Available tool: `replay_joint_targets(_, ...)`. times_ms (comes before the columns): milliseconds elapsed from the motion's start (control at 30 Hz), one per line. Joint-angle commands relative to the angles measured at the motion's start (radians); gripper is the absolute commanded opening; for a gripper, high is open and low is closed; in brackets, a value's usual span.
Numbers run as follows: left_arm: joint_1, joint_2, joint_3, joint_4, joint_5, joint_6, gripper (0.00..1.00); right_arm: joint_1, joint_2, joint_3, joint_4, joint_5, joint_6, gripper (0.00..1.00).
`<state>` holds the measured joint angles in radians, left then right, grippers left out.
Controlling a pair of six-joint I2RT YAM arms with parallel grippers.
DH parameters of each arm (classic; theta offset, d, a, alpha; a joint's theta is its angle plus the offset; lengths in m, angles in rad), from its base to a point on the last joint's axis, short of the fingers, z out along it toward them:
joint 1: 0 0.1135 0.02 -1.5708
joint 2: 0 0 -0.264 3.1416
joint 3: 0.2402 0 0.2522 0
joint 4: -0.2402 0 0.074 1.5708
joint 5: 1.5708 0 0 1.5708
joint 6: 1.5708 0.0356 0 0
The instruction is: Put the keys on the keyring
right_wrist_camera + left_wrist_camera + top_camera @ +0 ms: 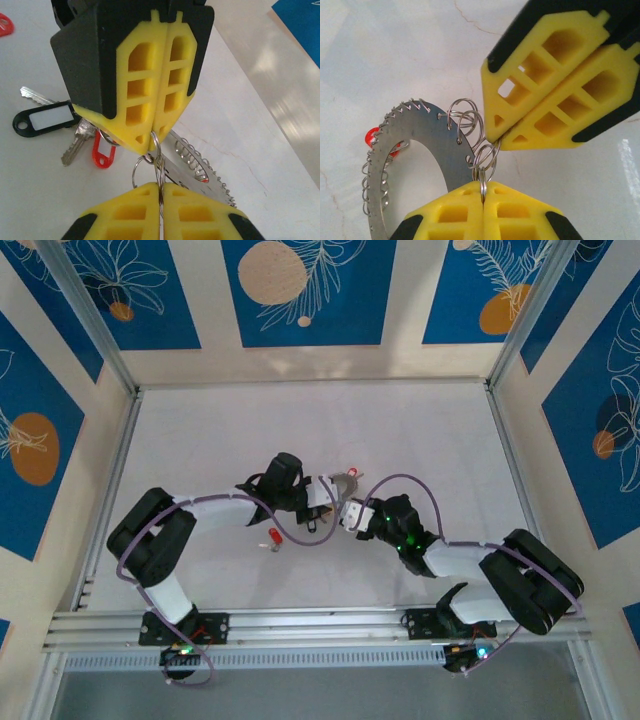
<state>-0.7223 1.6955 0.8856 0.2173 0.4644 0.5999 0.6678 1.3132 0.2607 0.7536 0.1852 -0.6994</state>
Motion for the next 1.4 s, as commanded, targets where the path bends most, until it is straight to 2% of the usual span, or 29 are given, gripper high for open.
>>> replay_joint_targets(0, -0.036, -0.014, 0.004, 0.046, 0.057, 0.014, 0.00, 0.007, 0.024, 0.026, 0.034, 0.090, 0.021, 0.04)
replay_joint_targets(67, -0.037, -0.014, 0.003, 0.050, 0.055, 0.012, 0.00, 0.006, 0.033, 0.019, 0.056, 0.104, 0.023, 0.00)
replay_joint_targets(300, -0.035, -0.020, -0.003, 0.051, 0.028, 0.017, 0.00, -0.038, 0.007, -0.028, 0.068, 0.021, 0.051, 0.00)
replay_joint_targets(533, -0.017, -0.045, -0.014, 0.026, 0.088, 0.041, 0.00, -0.164, -0.046, -0.102, 0.110, -0.233, 0.088, 0.00)
replay_joint_targets(733, 0.007, -0.056, -0.014, 0.007, 0.106, 0.042, 0.00, -0.223, -0.087, -0.117, 0.088, -0.356, 0.062, 0.00)
replay_joint_targets(1033, 0.009, -0.056, -0.024, 0.019, 0.118, 0.057, 0.00, -0.222, -0.117, -0.110, 0.067, -0.391, 0.064, 0.00)
replay_joint_targets(1233, -0.002, -0.076, -0.025, -0.018, 0.121, 0.129, 0.00, -0.219, -0.212, -0.076, 0.000, -0.352, 0.241, 0.00)
replay_joint_targets(1367, -0.008, -0.080, -0.042, 0.037, 0.106, 0.114, 0.00, -0.192, -0.260, -0.017, -0.152, -0.289, 0.286, 0.00)
